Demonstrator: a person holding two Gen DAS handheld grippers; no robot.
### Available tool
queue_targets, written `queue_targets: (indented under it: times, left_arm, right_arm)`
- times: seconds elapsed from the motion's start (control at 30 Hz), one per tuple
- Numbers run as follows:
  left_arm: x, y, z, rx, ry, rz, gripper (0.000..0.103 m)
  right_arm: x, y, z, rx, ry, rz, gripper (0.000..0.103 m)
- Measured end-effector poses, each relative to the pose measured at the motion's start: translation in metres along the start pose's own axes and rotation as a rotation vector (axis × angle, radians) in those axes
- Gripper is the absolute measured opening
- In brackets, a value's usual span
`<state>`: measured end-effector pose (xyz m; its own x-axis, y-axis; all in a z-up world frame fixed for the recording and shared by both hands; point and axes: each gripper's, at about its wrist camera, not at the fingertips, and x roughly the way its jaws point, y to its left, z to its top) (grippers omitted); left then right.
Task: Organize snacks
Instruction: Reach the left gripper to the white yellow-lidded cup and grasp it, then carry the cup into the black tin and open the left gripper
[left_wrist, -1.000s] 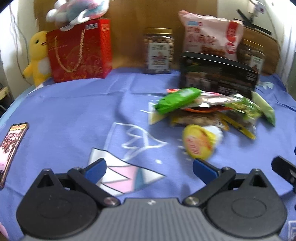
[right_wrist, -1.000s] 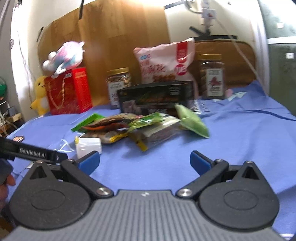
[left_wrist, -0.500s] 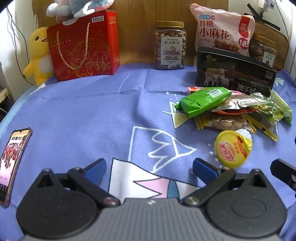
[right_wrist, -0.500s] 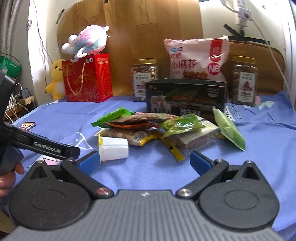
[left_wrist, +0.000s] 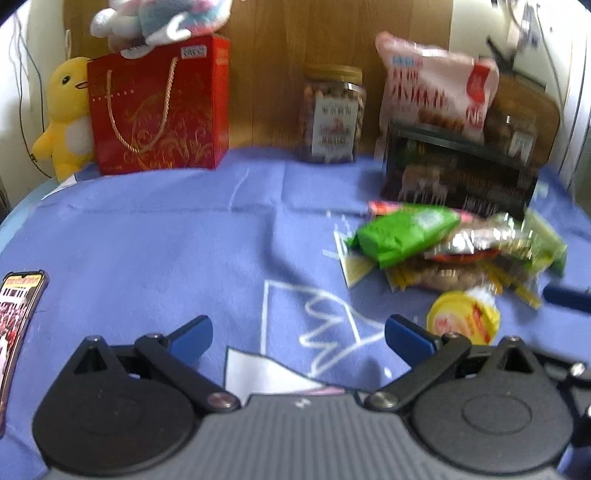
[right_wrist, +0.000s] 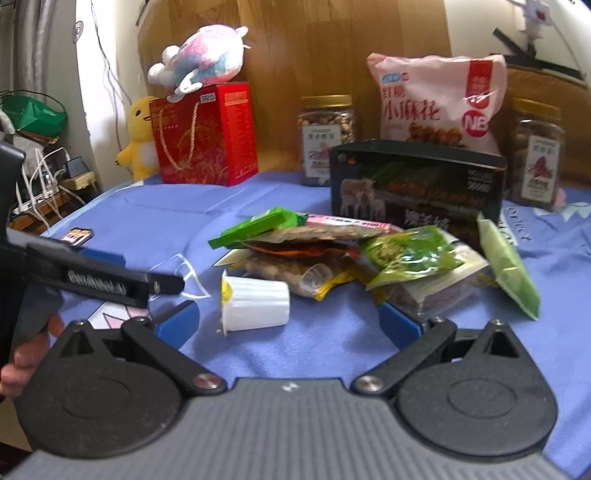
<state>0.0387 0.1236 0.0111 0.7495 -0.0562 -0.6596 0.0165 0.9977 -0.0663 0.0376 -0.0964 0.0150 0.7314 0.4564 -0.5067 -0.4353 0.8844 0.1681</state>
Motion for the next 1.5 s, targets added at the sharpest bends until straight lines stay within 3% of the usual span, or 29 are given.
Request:
queue_targets:
  times: [0.17, 0.3, 0.4, 0.53, 0.63, 0.77, 0.9, 1.0, 1.13, 1.27, 1.4, 1.5]
  left_arm:
    - [0.004, 0.009, 0.013, -0.021, 0.047, -0.079, 0.102]
    - [0.005, 0.002, 0.021, -0.037, 0.076, -0.24, 0.09]
    - [0.009, -0.016, 0.022, 0.006, 0.085, -0.285, 0.084]
    - [0.019, -0.035, 0.022, 0.039, 0.126, -0.33, 0.076]
    - [0.024, -0.038, 0.018, 0.034, 0.162, -0.355, 0.072]
    - [0.022, -0.035, 0.019, -0.002, 0.163, -0.393, 0.065]
    - [0.018, -0.037, 0.024, -0.047, 0.18, -0.496, 0.065]
    - [0.016, -0.049, 0.027, -0.002, 0.159, -0.497, 0.064]
    - [0.027, -0.066, 0.024, 0.046, 0.209, -0.451, 0.049]
    - [0.02, -0.072, 0.029, 0.05, 0.226, -0.463, 0.049]
    - [-0.004, -0.082, 0.05, 0.094, 0.151, -0.492, 0.05]
    - [-0.009, -0.101, 0.082, 0.146, 0.067, -0.472, 0.05]
  right_arm:
    - [0.005, 0.002, 0.0, -0.023, 0.016, -0.003, 0.103]
    - [0.012, 0.001, 0.002, -0.02, 0.054, 0.03, 0.103]
    - [0.017, 0.003, 0.003, -0.03, 0.071, 0.051, 0.102]
    - [0.028, 0.006, 0.008, -0.033, 0.12, 0.093, 0.077]
    - [0.032, 0.008, 0.009, -0.043, 0.119, 0.082, 0.073]
    - [0.028, 0.008, 0.005, -0.079, 0.099, 0.049, 0.056]
    - [0.026, -0.002, 0.006, -0.046, 0.092, 0.073, 0.056]
    - [0.025, -0.001, 0.005, -0.055, 0.082, 0.079, 0.055]
    - [0.022, -0.005, 0.005, -0.036, 0.074, 0.091, 0.053]
    - [0.011, -0.008, 0.004, -0.017, 0.065, 0.097, 0.053]
    - [-0.014, -0.016, 0.022, -0.015, -0.011, 0.119, 0.052]
    - [-0.023, -0.029, 0.048, -0.04, -0.083, 0.093, 0.052]
